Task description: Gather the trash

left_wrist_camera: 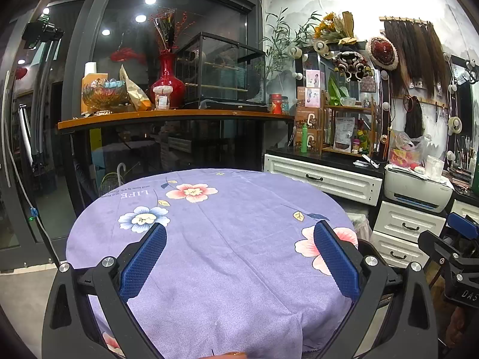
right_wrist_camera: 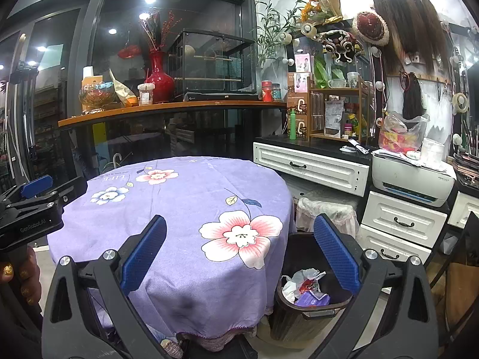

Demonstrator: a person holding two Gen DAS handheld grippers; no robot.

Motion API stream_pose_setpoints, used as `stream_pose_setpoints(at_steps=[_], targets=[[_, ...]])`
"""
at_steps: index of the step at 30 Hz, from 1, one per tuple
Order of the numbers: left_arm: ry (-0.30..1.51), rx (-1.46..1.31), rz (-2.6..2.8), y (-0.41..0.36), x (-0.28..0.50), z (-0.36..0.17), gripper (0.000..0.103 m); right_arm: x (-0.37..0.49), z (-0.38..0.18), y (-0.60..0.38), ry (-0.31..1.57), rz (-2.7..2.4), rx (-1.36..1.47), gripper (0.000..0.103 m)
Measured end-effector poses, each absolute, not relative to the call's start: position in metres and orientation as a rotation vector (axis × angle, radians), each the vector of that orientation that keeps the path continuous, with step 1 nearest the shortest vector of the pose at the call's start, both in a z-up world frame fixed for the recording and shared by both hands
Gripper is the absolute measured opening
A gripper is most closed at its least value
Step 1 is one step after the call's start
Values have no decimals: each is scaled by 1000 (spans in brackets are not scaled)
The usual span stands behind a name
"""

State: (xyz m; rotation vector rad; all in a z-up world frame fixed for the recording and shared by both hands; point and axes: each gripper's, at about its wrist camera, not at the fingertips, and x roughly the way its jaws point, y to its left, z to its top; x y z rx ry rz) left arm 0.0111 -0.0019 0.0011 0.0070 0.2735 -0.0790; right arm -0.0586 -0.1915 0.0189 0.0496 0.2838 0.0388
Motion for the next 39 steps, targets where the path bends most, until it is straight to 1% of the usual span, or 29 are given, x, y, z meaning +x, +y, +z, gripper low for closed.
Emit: stream_pose_setpoints(at_steps=[39], targets=[[281, 13, -88, -1, 12, -7, 98, -57, 12, -190, 291, 46, 53, 97]])
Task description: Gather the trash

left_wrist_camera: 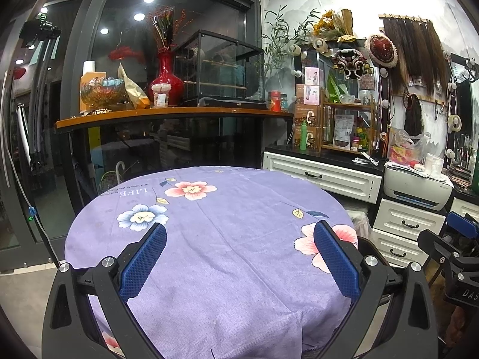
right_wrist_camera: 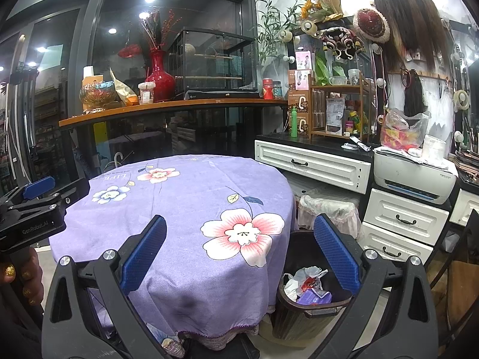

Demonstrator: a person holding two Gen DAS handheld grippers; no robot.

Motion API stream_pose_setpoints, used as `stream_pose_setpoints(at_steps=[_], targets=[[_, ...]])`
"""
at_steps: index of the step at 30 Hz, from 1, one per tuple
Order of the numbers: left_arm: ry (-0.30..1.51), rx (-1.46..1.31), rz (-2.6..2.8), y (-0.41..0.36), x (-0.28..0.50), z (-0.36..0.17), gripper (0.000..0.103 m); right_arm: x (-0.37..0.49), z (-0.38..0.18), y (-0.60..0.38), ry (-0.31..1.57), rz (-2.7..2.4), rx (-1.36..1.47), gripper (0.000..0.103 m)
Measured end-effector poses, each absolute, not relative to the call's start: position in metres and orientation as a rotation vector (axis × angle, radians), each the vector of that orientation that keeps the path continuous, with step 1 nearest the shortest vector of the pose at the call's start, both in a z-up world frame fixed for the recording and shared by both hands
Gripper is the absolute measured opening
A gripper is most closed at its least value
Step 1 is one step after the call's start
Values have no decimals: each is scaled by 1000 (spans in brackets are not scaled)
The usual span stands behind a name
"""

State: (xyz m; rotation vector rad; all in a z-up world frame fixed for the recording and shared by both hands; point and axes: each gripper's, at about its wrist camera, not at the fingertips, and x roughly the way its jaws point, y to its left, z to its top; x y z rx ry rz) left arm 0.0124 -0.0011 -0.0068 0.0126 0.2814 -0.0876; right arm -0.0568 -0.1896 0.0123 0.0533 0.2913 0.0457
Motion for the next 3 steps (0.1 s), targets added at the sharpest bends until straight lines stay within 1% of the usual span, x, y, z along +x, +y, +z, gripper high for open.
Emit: stream_pose_setpoints(at_steps=[3], targets=[[285, 15, -89, -1, 12, -7, 98, -57, 13, -190, 291, 45, 53, 97]])
